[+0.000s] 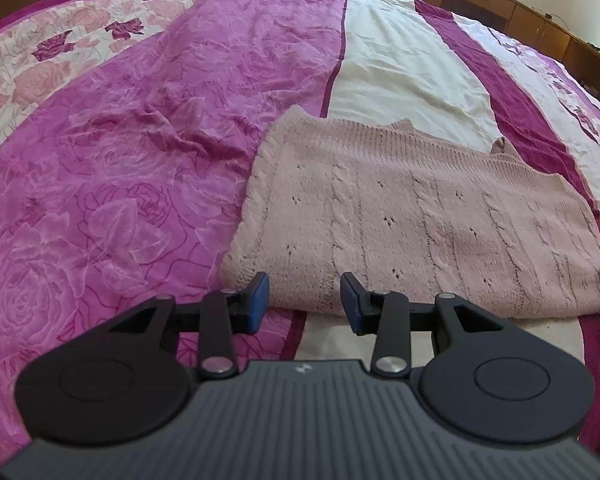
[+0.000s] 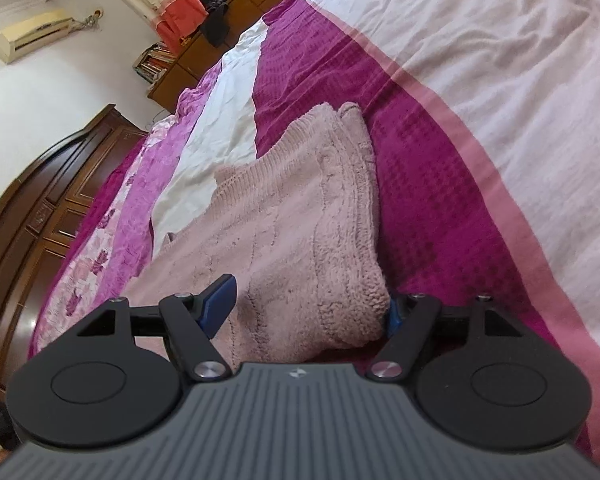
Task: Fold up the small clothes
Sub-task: 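Grasp the side of the pink cardigan with the right gripper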
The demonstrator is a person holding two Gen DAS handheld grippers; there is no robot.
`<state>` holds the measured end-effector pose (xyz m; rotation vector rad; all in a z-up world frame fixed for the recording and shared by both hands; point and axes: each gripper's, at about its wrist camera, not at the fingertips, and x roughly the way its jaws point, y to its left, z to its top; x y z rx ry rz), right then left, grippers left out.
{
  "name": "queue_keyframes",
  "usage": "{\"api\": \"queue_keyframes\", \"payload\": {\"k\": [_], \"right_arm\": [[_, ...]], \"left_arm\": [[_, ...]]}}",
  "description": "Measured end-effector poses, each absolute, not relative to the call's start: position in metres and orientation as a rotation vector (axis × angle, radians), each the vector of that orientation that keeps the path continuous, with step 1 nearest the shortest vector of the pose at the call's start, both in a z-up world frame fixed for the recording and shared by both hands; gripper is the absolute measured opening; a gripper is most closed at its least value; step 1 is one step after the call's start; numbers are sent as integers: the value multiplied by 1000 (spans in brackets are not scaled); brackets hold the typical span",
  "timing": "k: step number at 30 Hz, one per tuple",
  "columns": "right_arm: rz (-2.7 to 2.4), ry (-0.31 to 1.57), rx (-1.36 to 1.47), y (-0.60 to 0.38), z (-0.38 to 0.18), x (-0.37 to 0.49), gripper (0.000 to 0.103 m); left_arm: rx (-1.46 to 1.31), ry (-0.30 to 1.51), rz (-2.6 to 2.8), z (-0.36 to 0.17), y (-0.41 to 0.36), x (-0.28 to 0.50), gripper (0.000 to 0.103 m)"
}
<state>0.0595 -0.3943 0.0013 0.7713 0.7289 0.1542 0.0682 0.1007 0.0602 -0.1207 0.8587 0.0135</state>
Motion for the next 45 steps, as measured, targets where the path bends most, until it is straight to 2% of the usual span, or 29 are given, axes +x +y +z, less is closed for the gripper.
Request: {"api": "queue_keyframes", "payload": {"k": [13,18,28,33,45], "right_arm": [[178,725,796,-388,-4,68,74],[153,694,848,-394,-8,65,65],[97,643,910,-398,-10,63,54],[83,630,872,-396,-5,62,39],[146,544,606,-354,57,74,32]], "left_arm": [[-120,870,11,58,99,65,41],[-118,871,13,57,99,65,41],[-107,873,30,60,104,64,41],[-105,873,44,62,109,62,41],[-92,838,86,75,135,57,41]]}}
